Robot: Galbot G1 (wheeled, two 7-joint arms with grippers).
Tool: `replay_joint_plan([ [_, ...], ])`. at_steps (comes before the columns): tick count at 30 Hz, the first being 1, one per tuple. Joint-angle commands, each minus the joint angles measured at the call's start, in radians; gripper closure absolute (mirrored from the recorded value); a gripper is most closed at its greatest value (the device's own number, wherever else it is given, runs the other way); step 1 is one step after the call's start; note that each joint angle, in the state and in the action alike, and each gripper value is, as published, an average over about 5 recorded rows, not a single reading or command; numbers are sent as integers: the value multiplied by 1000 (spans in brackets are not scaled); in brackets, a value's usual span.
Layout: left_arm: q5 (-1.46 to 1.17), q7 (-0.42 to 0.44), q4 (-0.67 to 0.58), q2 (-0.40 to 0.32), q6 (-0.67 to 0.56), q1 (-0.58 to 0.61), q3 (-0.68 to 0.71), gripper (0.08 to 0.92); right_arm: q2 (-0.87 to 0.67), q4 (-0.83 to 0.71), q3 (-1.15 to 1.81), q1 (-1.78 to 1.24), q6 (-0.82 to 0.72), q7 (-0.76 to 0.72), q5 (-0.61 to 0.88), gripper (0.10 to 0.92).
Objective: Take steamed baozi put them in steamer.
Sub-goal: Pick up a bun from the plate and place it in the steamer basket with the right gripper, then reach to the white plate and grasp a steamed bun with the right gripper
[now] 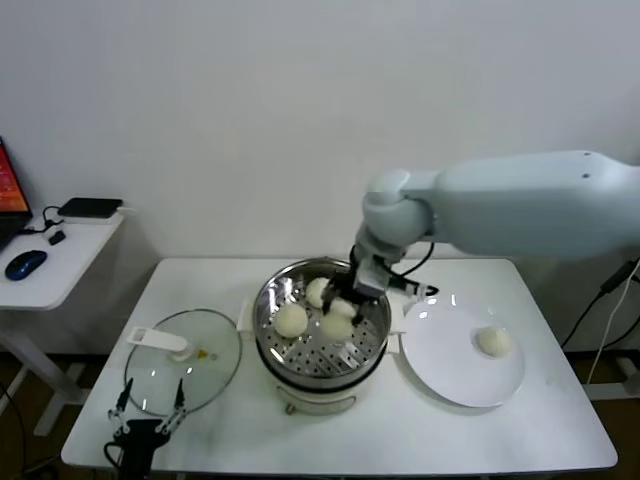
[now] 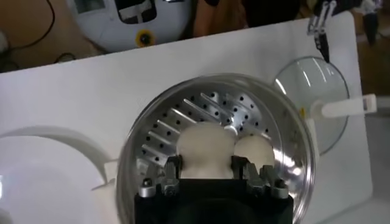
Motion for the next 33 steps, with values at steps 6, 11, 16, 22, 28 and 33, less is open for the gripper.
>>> replay_joint_plan([
  [6, 1, -1, 22, -49, -9, -3, -4, 177, 79, -62, 62, -226, 18, 31, -180, 465],
  [11, 1, -1, 28, -49, -9, -8, -5, 177, 88, -77, 61, -246, 20, 31, -187, 463],
  [16, 2, -1, 32, -49, -10, -10, -6, 177, 100, -108, 72, -251, 26, 62, -179, 432],
  [22, 2, -1, 30, -49, -10, -9, -8, 177, 92, -123, 42, -158, 71, 55, -79, 274],
  [28, 1, 0, 26, -49, -9, -4, -11, 177, 47, -145, -121, 89, 182, -115, 227, 205],
  [33, 3, 2, 19, -49, -7, -2, -7, 177, -21, -260, -253, 234, 169, -260, 390, 203],
])
